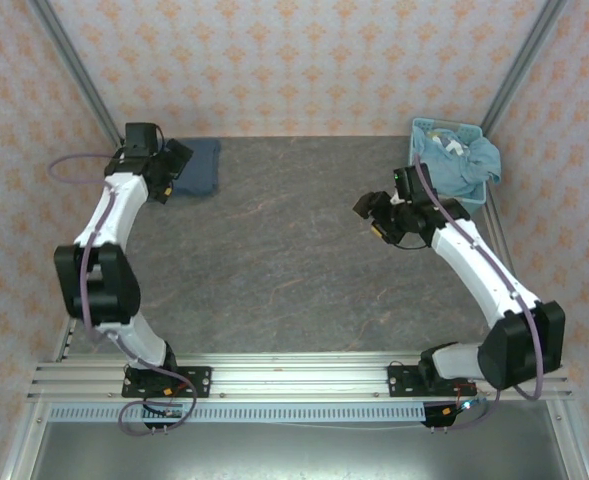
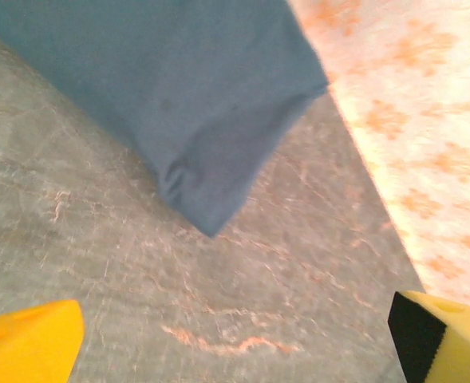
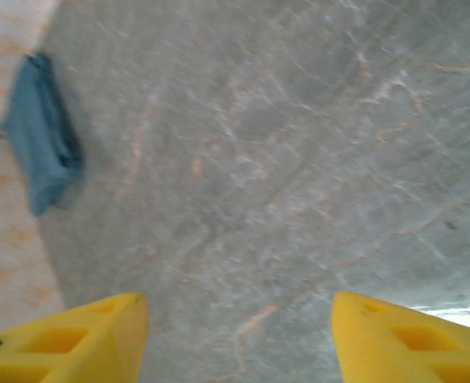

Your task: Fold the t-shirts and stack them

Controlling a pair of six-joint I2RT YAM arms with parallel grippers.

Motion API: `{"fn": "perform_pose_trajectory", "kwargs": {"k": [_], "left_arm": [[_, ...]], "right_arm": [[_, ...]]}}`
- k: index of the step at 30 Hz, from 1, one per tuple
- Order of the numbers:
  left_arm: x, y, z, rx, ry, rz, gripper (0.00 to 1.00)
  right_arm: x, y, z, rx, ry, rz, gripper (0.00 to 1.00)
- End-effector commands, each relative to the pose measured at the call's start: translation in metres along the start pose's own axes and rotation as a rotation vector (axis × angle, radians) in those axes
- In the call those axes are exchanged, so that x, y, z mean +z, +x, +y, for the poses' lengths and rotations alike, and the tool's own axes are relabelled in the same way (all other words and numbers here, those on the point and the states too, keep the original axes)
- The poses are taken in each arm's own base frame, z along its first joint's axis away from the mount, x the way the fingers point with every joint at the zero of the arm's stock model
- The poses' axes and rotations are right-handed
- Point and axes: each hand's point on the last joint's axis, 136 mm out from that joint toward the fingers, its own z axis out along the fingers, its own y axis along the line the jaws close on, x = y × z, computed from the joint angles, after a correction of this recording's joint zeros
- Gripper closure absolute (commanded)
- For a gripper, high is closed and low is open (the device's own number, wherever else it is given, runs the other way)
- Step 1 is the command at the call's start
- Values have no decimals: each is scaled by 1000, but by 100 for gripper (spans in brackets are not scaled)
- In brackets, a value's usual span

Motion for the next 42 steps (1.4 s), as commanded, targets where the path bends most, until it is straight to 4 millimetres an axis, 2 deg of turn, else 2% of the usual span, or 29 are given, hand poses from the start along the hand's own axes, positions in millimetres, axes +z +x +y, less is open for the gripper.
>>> {"fn": "perform_pose_trajectory", "kwargs": {"k": [1, 3, 6, 9, 11, 13, 14, 15, 17, 19, 22, 26, 29, 34, 37, 39, 41, 42], "left_arm": [[-29, 13, 18, 60, -28, -33, 0], [-46, 24, 26, 89, -41, -44, 0], [-77, 35, 43, 179, -102, -126, 0], [-105, 41, 62, 249, -152, -206, 0], [-129, 36, 81, 272, -234, -312, 0], [-154, 27, 102, 310, -319, -459, 0], [-160, 26, 112, 330, -338, -511, 0], [-158, 26, 115, 373, -323, -535, 0], [-142, 33, 116, 539, -256, -572, 0], [-125, 40, 132, 641, -269, -598, 0], [-95, 57, 140, 783, -216, -588, 0], [-61, 66, 156, 793, -200, -562, 0], [-42, 72, 157, 795, -180, -529, 0], [-15, 63, 134, 787, -139, -511, 0], [-1, 53, 121, 767, -107, -526, 0], [8, 50, 115, 816, -116, -504, 0], [9, 46, 112, 830, -102, -521, 0], [10, 44, 114, 816, -90, -545, 0]], "right_arm": [[-32, -17, 41, -72, -193, -139, 0], [-45, -22, 46, -58, -231, -200, 1], [-56, -29, 33, -33, -179, -274, 1], [-80, -40, 6, -42, -20, -386, 1], [-99, -48, -6, -88, 51, -473, 1], [-119, -57, -28, -99, 172, -562, 1], [-125, -62, -40, -107, 243, -597, 1], [-130, -66, -51, -113, 313, -629, 1], [-133, -76, -74, -140, 440, -704, 1], [-115, -84, -77, -330, 444, -751, 1], [-96, -90, -103, -485, 502, -881, 1], [-63, -92, -148, -499, 550, -887, 1], [-40, -92, -169, -511, 590, -835, 1], [-11, -101, -185, -488, 551, -814, 1], [-4, -115, -177, -477, 461, -857, 1], [3, -123, -173, -504, 452, -843, 1], [8, -129, -169, -544, 432, -859, 1], [12, -129, -173, -536, 426, -848, 1]]}}
